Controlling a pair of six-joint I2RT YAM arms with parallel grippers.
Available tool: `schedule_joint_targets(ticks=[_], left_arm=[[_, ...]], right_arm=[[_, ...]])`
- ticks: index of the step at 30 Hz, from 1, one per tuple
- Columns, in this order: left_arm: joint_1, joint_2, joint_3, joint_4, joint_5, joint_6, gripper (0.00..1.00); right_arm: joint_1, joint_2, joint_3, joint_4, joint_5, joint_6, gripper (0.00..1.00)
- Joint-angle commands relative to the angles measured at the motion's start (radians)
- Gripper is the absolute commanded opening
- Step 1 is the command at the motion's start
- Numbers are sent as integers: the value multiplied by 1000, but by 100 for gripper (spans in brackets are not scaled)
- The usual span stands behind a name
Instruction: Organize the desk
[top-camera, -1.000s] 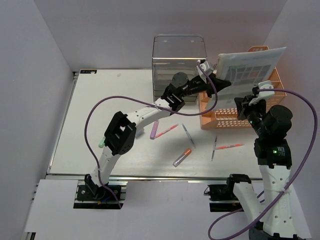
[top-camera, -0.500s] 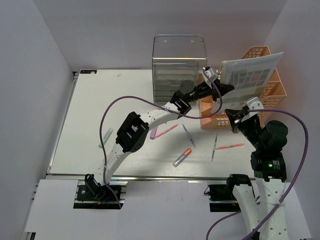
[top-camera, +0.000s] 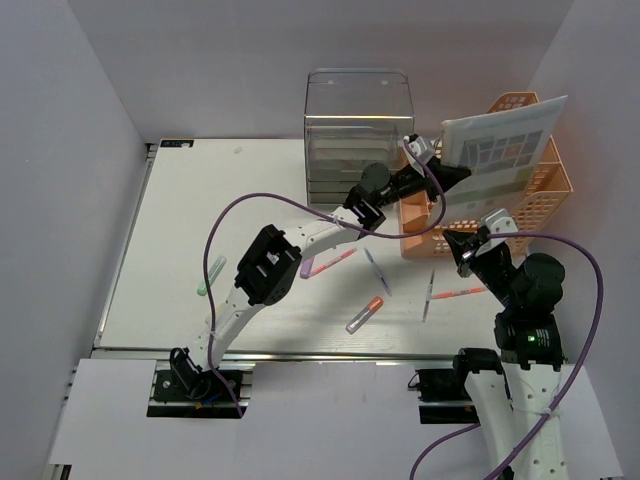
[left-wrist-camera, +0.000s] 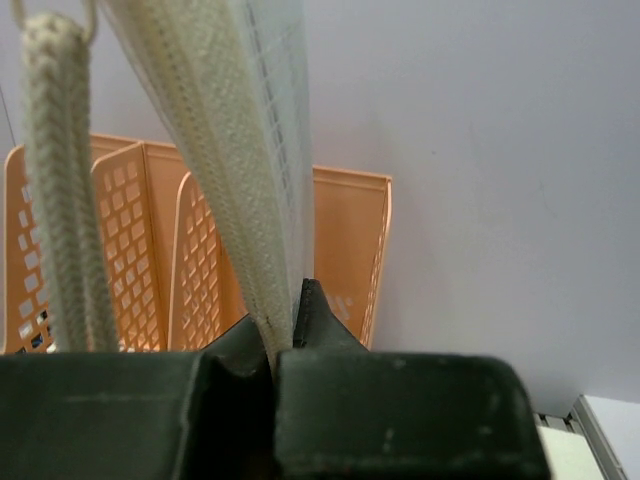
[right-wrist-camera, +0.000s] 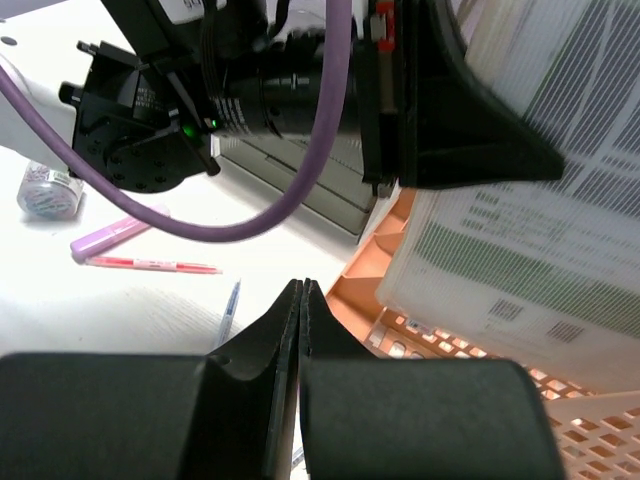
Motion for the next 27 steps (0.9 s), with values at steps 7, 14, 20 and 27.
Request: schedule_joint_targets(ticks=[7,14,20,27], left_arm=[[-6,7,71,140,-31,-70,0],[-6,34,80,158,-27,-91,0],[-6,50,84,151,1,-108,0],[-16,66,82,165,7,-119,0]], right_arm=[[0,-21,-28,50,-18,17,0],[0,-22,-42,53,-29,21,0],[0,-31,-53,51,-30,20,0],[0,-33,-65,56,-35,21,0]])
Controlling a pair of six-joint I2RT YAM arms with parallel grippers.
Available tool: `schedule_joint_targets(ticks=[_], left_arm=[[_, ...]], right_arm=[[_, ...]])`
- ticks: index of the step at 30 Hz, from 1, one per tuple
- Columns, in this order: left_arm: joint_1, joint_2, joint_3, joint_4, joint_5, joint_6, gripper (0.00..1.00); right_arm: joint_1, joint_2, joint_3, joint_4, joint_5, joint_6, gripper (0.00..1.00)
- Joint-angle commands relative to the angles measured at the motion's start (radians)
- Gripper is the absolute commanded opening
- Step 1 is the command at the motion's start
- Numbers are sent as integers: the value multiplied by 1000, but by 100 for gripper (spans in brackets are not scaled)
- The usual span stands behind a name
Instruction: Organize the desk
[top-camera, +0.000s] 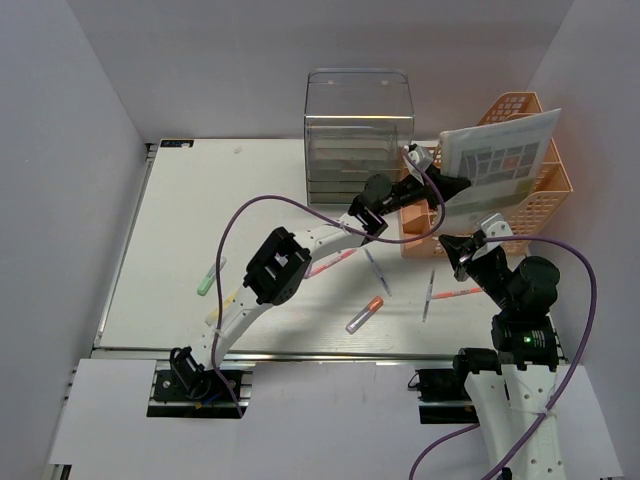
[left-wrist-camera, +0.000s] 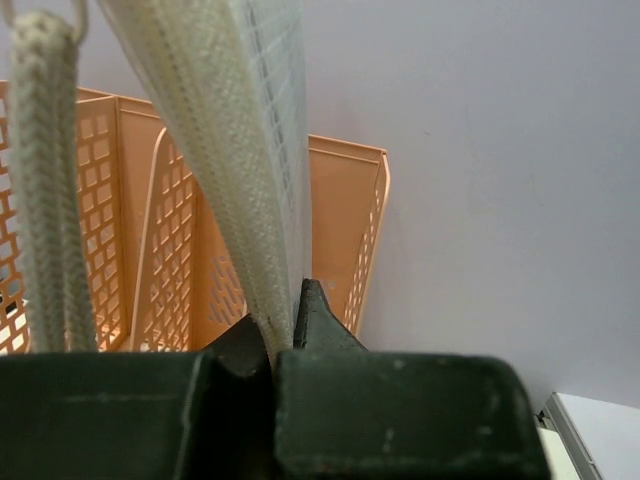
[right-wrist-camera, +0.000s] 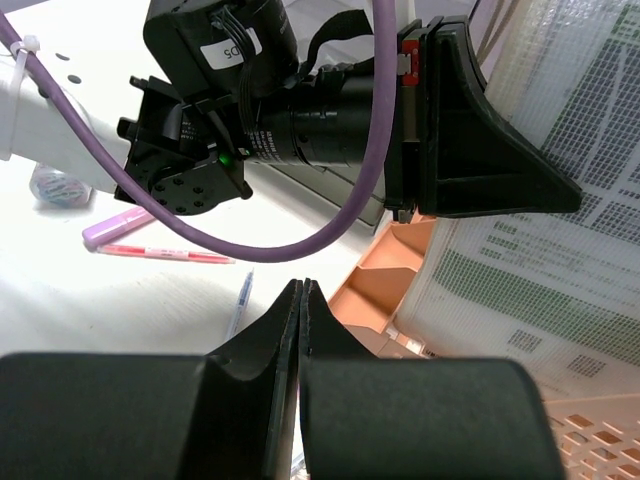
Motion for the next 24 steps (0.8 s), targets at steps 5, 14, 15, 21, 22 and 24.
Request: schedule_joint_targets(ticks=[5,14,15,21,22,24], left_arm=[[-13,-52,43,28,41,17,0],[-22,-97,-30,-55,53,66,28],[-22,-100,-32,-57,35,66,34],[-22,-115,-13,-69,-14,51,77],[-22,-118,-7,-73,-20,54,80],[-31,-129,-10,-75,-37,51,83]], right_arm=[[0,-10,-5,34,-12,7,0],[0,-10,-1,32,-15,10,0],[0,-13,-1,29,-15,9,0],[0,-19,10,11,-18,-7,6],[0,-24,12,9,-18,-10,8],[0,-30,15,6,-21,-13,12]])
